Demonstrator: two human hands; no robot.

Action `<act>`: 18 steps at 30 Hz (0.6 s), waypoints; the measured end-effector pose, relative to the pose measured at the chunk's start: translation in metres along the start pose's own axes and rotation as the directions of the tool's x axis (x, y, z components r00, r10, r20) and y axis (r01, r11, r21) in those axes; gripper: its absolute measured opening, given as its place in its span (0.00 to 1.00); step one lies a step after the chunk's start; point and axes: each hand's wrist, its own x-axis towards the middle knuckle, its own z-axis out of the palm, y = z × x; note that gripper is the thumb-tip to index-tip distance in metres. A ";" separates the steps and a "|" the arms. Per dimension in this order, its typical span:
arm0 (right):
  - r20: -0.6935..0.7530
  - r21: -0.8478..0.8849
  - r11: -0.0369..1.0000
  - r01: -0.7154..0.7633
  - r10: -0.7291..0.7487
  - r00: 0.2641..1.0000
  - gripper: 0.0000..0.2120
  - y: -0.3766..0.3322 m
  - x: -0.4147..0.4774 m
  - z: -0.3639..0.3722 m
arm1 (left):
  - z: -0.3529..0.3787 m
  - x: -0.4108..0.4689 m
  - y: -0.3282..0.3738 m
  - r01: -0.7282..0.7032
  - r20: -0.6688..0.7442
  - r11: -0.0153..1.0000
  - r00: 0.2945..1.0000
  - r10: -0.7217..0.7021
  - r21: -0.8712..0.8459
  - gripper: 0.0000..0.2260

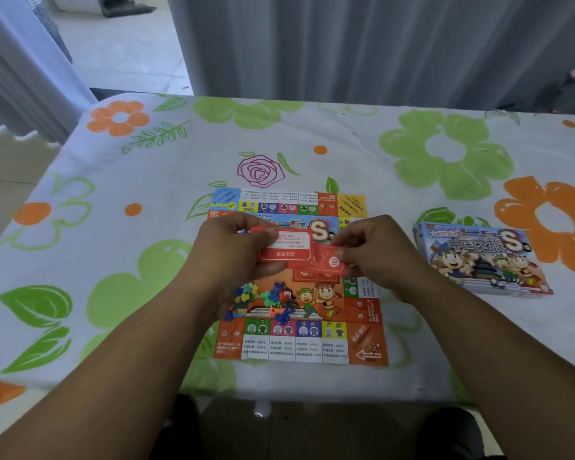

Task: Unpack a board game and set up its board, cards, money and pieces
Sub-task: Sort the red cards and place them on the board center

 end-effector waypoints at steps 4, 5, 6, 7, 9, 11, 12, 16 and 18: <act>0.036 -0.170 0.985 0.012 -0.005 0.999 0.12 0.011 0.011 0.013 | -0.003 0.000 0.002 0.000 0.003 1.000 1.000 0.001 -0.018 0.03; 0.030 -0.197 0.980 0.023 -0.018 0.999 0.11 0.013 0.013 0.015 | -0.004 0.000 0.003 0.002 0.003 1.000 1.000 -0.002 -0.023 0.03; 0.021 -0.228 0.973 0.039 -0.035 0.999 0.10 0.015 0.014 0.016 | -0.004 0.001 0.004 0.005 0.004 1.000 1.000 -0.005 -0.026 0.03; 0.009 -0.274 0.960 0.055 -0.055 0.998 0.09 0.016 0.014 0.017 | -0.005 0.001 0.004 0.006 0.004 1.000 1.000 -0.006 -0.027 0.04; -0.024 -0.390 0.917 0.080 -0.097 0.995 0.07 0.018 0.014 0.018 | -0.006 0.002 0.005 0.006 0.008 1.000 1.000 -0.006 -0.028 0.04; -0.045 -0.459 0.883 0.099 -0.134 0.990 0.08 0.019 0.014 0.019 | -0.005 0.002 0.005 0.005 0.018 1.000 1.000 -0.005 -0.029 0.04; -0.044 -0.478 0.872 0.102 -0.140 0.989 0.09 0.019 0.013 0.020 | -0.005 0.001 0.005 0.006 0.026 0.999 1.000 -0.006 -0.031 0.04; -0.070 -0.432 0.894 0.120 -0.165 0.984 0.04 0.006 0.009 0.020 | -0.003 0.000 0.005 0.016 0.047 1.000 0.999 -0.015 -0.013 0.05; -0.108 -0.155 0.980 0.122 -0.140 0.984 0.06 -0.009 0.001 0.019 | -0.002 0.000 0.005 0.014 0.059 1.000 0.998 -0.014 -0.006 0.06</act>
